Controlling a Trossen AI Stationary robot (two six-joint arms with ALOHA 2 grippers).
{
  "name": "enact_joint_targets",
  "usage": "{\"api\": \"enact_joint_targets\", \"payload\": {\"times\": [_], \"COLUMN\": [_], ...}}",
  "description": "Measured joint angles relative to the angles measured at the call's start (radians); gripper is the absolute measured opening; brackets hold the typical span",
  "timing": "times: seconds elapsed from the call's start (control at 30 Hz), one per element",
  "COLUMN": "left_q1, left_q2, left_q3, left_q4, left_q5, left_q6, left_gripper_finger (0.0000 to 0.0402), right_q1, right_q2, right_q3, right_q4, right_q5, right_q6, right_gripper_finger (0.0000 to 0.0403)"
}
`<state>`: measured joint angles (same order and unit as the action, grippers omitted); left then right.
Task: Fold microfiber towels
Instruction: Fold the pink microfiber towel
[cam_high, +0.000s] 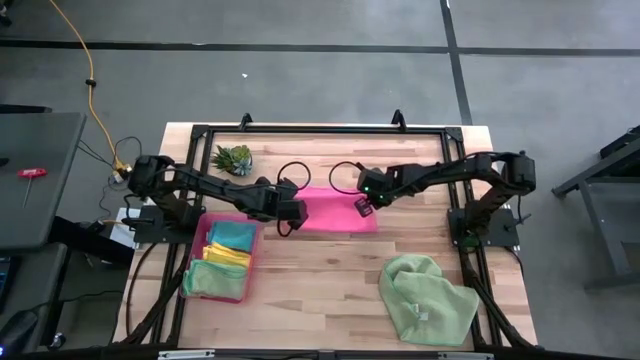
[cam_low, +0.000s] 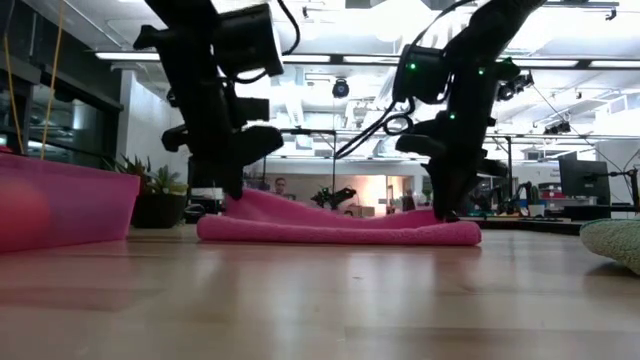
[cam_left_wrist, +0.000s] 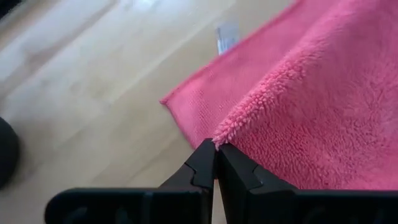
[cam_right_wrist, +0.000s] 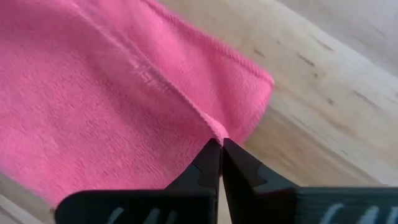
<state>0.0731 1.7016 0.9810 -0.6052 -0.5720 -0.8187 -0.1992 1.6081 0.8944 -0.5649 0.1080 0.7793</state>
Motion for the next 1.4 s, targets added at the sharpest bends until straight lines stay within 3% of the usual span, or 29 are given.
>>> {"api": "enact_joint_targets", "payload": {"times": [0.57,0.73,0.87,1.2,1.4], "left_q1": [0.000,0.000,0.000,0.009,0.042], "left_q2": [0.011,0.011,0.011,0.011,0.002], "left_q3": [0.000,0.000,0.000,0.000,0.000], "left_q4": [0.004,0.004,0.001,-0.019,-0.130], "left_q5": [-0.023,-0.081,-0.125,-0.189,-0.188], "left_q6": [-0.008,0.024,0.071,0.155,0.168], "left_gripper_finger": [0.0005,0.0019,0.0051,0.0148,0.0185], "right_q1": [-0.024,-0.024,-0.029,-0.086,-0.125], "right_q2": [0.000,0.000,0.000,-0.017,-0.065], "right_q3": [0.000,0.000,0.000,0.000,0.000], "right_q4": [0.024,0.028,0.031,0.032,0.032], "right_q5": [0.010,0.035,0.077,0.094,0.106], "right_q6": [0.044,0.058,0.052,-0.067,-0.134], "right_gripper_finger": [0.0000,0.0005,0.0041,0.0187,0.0225]}}
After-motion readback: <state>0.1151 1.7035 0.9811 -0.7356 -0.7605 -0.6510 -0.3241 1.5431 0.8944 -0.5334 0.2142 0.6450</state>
